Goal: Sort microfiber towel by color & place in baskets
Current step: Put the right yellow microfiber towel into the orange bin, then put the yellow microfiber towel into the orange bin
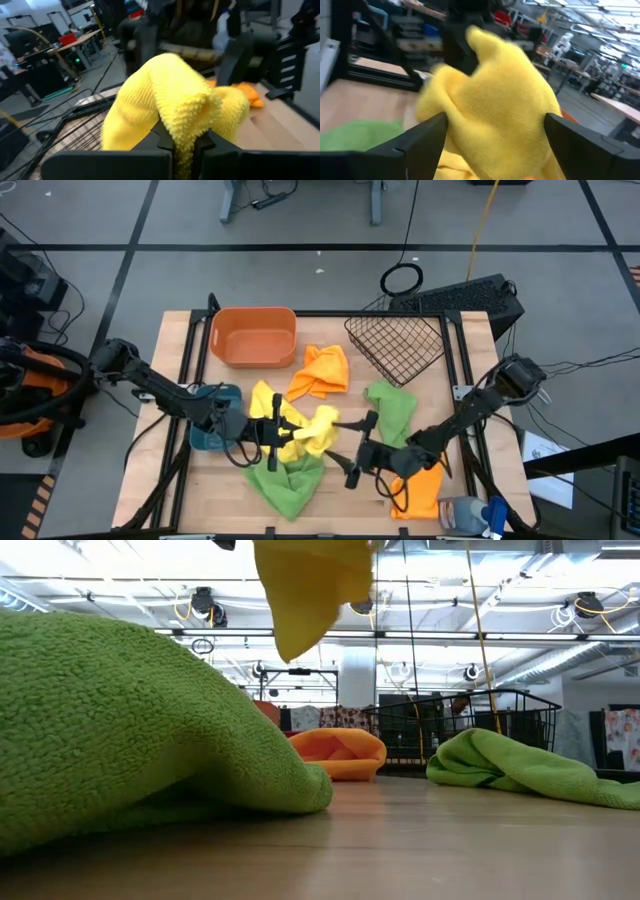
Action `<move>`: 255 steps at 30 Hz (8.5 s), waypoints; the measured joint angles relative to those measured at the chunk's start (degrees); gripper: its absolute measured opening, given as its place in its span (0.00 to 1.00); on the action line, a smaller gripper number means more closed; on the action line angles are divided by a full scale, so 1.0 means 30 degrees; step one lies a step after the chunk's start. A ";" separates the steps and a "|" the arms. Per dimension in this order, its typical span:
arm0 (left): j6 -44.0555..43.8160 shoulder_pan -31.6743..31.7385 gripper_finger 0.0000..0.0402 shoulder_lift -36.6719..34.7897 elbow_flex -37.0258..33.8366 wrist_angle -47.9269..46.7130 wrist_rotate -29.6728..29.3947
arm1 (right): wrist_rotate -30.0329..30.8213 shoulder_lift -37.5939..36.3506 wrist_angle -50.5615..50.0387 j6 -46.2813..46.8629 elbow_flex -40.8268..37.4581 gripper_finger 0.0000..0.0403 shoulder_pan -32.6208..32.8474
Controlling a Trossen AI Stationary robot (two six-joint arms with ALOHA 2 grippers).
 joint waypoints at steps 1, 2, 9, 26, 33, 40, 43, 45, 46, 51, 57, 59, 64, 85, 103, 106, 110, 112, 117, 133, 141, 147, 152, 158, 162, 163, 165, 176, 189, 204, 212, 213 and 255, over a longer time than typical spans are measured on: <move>0.0000 0.0000 0.03 0.0007 0.0000 0.0134 0.0242 | -0.0124 0.0109 -0.0029 0.0142 0.0000 0.81 -0.0202; -0.0007 -0.0020 0.03 0.0007 0.0000 0.0305 0.0418 | -0.0491 0.0177 -0.0038 0.0278 0.0000 0.81 -0.0391; 0.0080 -0.0036 0.03 0.0007 0.0000 0.0476 0.1425 | -0.4774 0.0213 -0.0020 0.2370 0.0000 0.78 -0.1613; 0.0146 -0.0036 0.04 0.0563 0.0000 0.0660 0.2503 | -0.8544 0.0242 0.0073 0.4131 -0.0029 0.27 -0.2626; -0.0812 -0.0051 0.28 0.0933 0.0000 0.0699 0.2382 | -0.8525 0.0242 -0.0301 0.3621 -0.0051 0.04 -0.2566; -0.1264 -0.0941 0.58 0.0520 -0.0002 -0.0015 -0.1064 | -0.5372 -0.0024 -0.1361 0.3339 -0.0015 0.07 -0.1772; -0.1414 -0.1328 0.65 0.0121 -0.0007 -0.0034 -0.2513 | -0.4900 -0.0056 -0.1601 0.2779 -0.0007 0.05 -0.1372; -0.1473 -0.1480 0.69 -0.0069 -0.0007 -0.0070 -0.2881 | -0.4844 -0.0056 -0.1382 0.2201 -0.0007 0.05 -0.1110; -0.1886 -0.1547 0.70 -0.0113 -0.0007 -0.0023 -0.2918 | -0.4812 -0.0056 -0.1198 0.1944 -0.0007 0.05 -0.1000; -0.5689 -0.0974 0.75 0.0204 0.0000 -0.0141 -0.0980 | -0.4825 -0.0056 0.0198 0.0989 -0.0007 0.06 -0.0536; -0.5758 -0.0198 0.77 0.1182 0.0007 0.0709 0.0384 | -0.4811 -0.0049 0.0742 -0.0087 -0.0007 0.06 -0.0179; -0.5269 0.0109 0.77 0.1394 0.0000 0.0788 0.0920 | -0.4774 -0.0043 0.0530 -0.0081 -0.0007 0.06 -0.0179; -0.4845 0.0678 0.69 0.1596 0.0000 0.1204 0.3160 | -0.4866 -0.0049 0.0258 -0.0015 -0.0007 0.06 -0.0172; -0.3764 0.1005 0.06 0.1235 -0.0015 0.1847 0.4353 | -0.1862 -0.0056 -0.0402 0.0572 0.0015 0.44 0.0377; -0.3894 0.0037 0.06 -0.1529 -0.0015 -0.2067 -0.0189 | -0.1358 -0.0049 -0.5394 0.4444 0.0022 0.64 0.0664; -0.3905 -0.0467 0.06 -0.2181 -0.0015 -0.3097 -0.1489 | -0.1351 -0.0049 -0.5476 0.4586 0.0015 0.63 0.0544; -0.4052 -0.1318 0.07 -0.3071 -0.0015 -0.4943 -0.4357 | -0.1358 -0.0049 -0.5660 0.4604 0.0015 0.63 0.0550; -0.4647 -0.1682 0.07 -0.3478 -0.0007 -0.6291 -0.6043 | -0.1358 -0.0049 -0.5777 0.4809 0.0015 0.63 0.0550; -0.6386 -0.2195 0.07 -0.4225 -0.0007 -0.9527 -0.9505 | -0.1363 -0.0049 -0.6074 0.5100 0.0000 0.63 0.0513; -0.9402 -0.2120 0.07 -0.4568 -0.0008 -1.3338 -1.1669 | -0.1358 -0.0049 -0.6242 0.5100 0.0000 0.63 0.0362; -0.9427 -0.2120 0.07 -0.4521 -0.0007 -1.2588 -1.1653 | -0.1358 -0.0049 -0.6242 0.5224 0.0000 0.63 0.0198; -0.9283 -0.2120 0.07 -0.4415 -0.0007 -1.2217 -1.1449 | -0.1358 -0.0049 -0.6298 0.5627 0.0000 0.63 -0.0081; -0.9260 -0.2120 0.07 -0.4415 -0.0007 -1.2283 -1.1428 | -0.1358 -0.0049 -0.6315 0.5676 0.0000 0.63 -0.0164; -0.9892 -0.1110 0.07 -0.4569 -0.0448 -1.3710 -1.2869 | -0.1366 -0.0049 -0.6315 0.5676 0.0000 0.63 -0.0163; -1.0252 0.1150 0.07 -0.5246 -0.0619 -1.6316 -1.3685 | -0.1372 -0.0049 -0.6311 0.5676 0.0000 0.63 -0.0157; -1.0366 0.1976 0.07 -0.5573 -0.0627 -1.6986 -1.3621 | -0.1371 -0.0049 -0.6309 0.5676 0.0000 0.63 -0.0157; -1.0352 0.3632 0.07 -0.6232 -0.0627 -1.7959 -1.2796 | -0.1371 -0.0049 -0.6313 0.5672 0.0000 0.63 -0.0157; -0.7883 1.0547 0.07 -0.7879 -0.0627 -1.8975 -0.5967 | -0.1387 -0.0049 -0.6913 0.6091 -0.0007 0.63 -0.0274; -0.6717 1.5462 0.07 -0.7309 -0.0627 -1.9247 -0.5504 | -0.1453 -0.0049 -0.7094 0.6113 -0.0007 0.63 -0.0274; -0.6901 1.6509 0.07 -0.4458 -0.0627 -1.8781 -0.5060 | -0.1453 -0.0042 -0.8176 0.7087 -0.0007 0.63 -0.0274; -0.8042 1.6520 0.09 -0.3209 -0.0627 -1.8613 -0.5075 | -0.1453 -0.0042 -0.8231 0.7089 -0.0007 0.63 -0.0274; -0.8205 1.6573 0.11 -0.3064 -0.0627 -1.8627 -0.5075 | -0.1453 -0.0042 -0.8231 0.7089 -0.0007 0.63 -0.0274; -0.9886 1.5912 0.93 -0.4616 0.1219 -2.5177 -0.3199 | -0.1439 -0.0042 -0.8202 0.8161 -0.0007 0.63 -0.0799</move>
